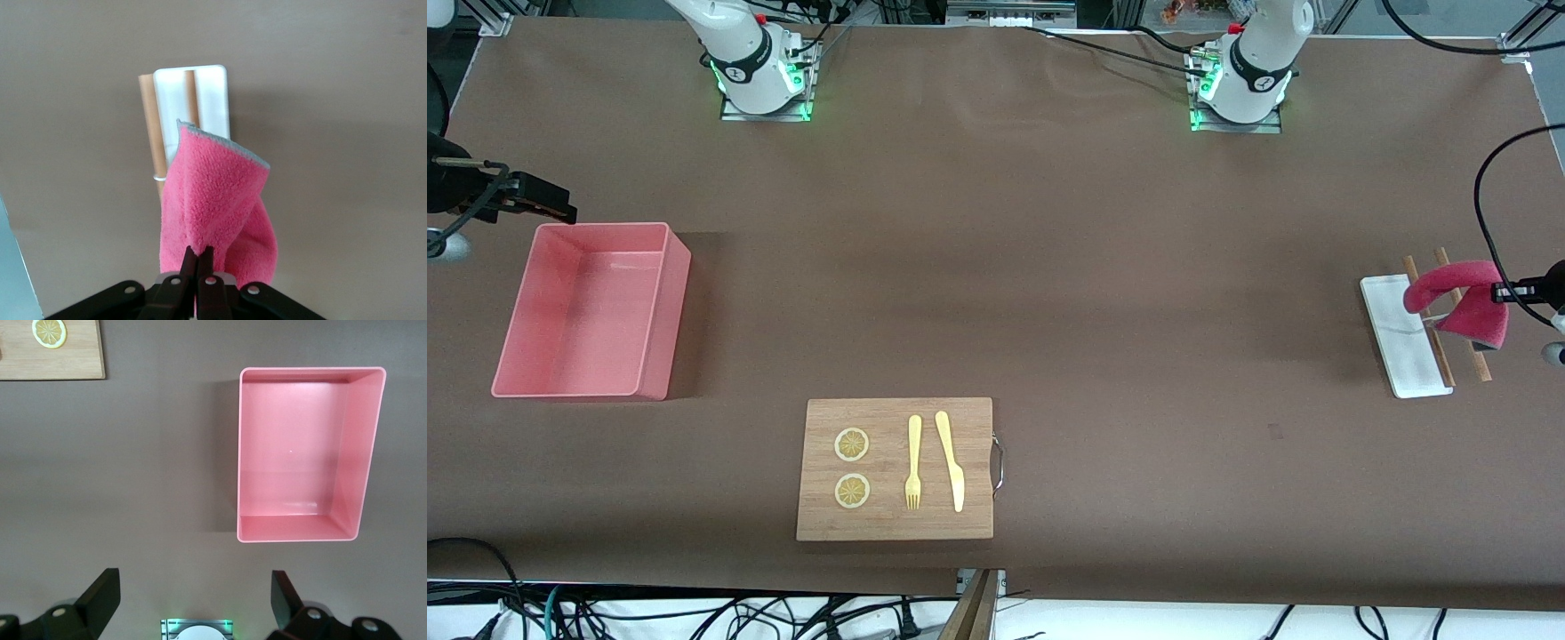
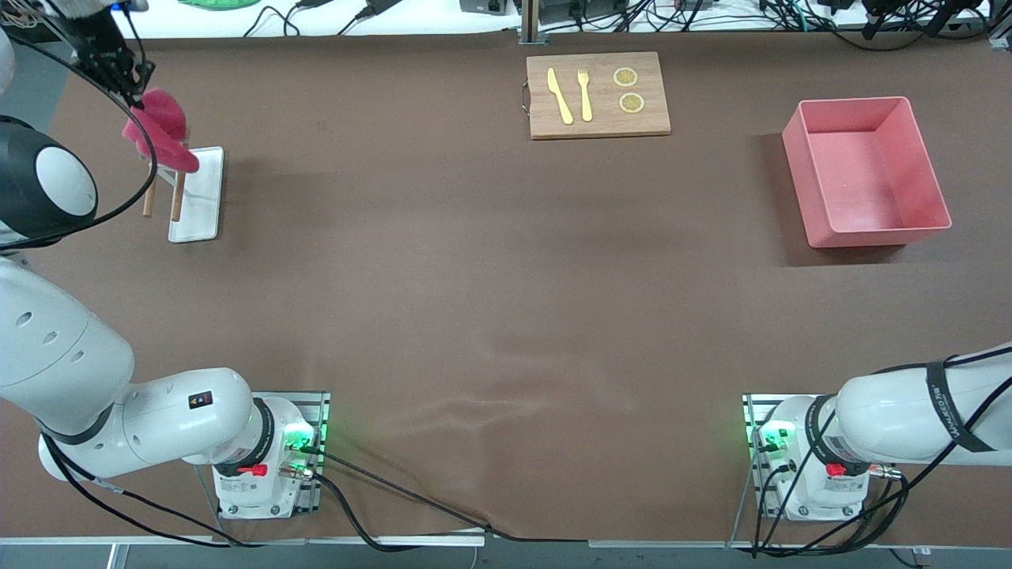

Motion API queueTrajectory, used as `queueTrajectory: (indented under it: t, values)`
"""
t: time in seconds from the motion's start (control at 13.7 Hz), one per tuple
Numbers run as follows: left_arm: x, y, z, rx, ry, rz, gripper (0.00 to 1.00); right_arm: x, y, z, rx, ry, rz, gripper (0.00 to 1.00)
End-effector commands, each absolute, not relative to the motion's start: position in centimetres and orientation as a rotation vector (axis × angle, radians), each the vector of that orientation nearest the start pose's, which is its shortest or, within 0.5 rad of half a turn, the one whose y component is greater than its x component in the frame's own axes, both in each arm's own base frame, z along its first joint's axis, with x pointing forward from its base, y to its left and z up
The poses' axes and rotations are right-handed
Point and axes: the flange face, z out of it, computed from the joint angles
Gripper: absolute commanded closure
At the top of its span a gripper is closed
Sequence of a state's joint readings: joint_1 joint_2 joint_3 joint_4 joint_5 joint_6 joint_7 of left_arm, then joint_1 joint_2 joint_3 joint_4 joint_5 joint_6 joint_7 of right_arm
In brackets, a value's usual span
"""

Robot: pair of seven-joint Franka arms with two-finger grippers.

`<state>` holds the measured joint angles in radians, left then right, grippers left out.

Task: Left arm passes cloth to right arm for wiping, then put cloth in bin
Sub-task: 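Lift the pink cloth off the white tray with the left gripper, then carry the cloth to mid-table with the left gripper while the right gripper approaches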

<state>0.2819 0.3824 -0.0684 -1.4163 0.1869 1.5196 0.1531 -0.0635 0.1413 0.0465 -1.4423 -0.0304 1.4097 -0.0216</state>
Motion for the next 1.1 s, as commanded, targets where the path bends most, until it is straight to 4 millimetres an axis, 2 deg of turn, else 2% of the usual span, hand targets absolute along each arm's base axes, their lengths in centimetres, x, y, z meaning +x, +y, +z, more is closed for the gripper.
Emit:
queueTrajectory:
  t: [0.0, 0.15, 0.29, 0.44, 0.51, 0.66, 0.81, 1.03]
  values:
    - [63.6, 9.5, 49.5, -3.053, 0.039, 0.427, 1.00, 58.7, -2.0, 57.4, -3.139, -0.022, 0.302, 0.00]
    - [64.3, 3.4, 51.2, -3.098, 0.026, 0.376, 1.00, 58.9, -1.6, 57.0, -3.131, -0.023, 0.311, 0.00]
    - [64.1, -4.2, 52.0, -3.104, 0.011, 0.350, 1.00, 59.2, -0.8, 56.6, -3.131, -0.023, 0.311, 0.00]
    - [63.2, -12.4, 51.9, -3.155, -0.008, 0.380, 1.00, 59.7, 0.6, 56.1, -3.137, 0.005, 0.296, 0.00]
    - [62.6, -16.4, 52.2, -3.185, -0.051, 0.389, 1.00, 60.0, 1.2, 55.7, -3.132, 0.074, 0.289, 0.00]
    - [61.9, -23.3, 52.1, -3.186, -0.234, 0.410, 1.00, 61.3, 3.9, 54.1, -3.084, 0.175, 0.261, 0.00]
    - [61.1, -28.5, 52.3, -3.158, -0.449, 0.402, 1.00, 62.4, 7.3, 52.5, -3.074, 0.266, 0.229, 0.00]
    - [61.0, -33.6, 52.0, -3.168, -0.767, 0.463, 1.00, 63.2, 11.9, 50.9, -3.069, 0.372, 0.175, 0.00]
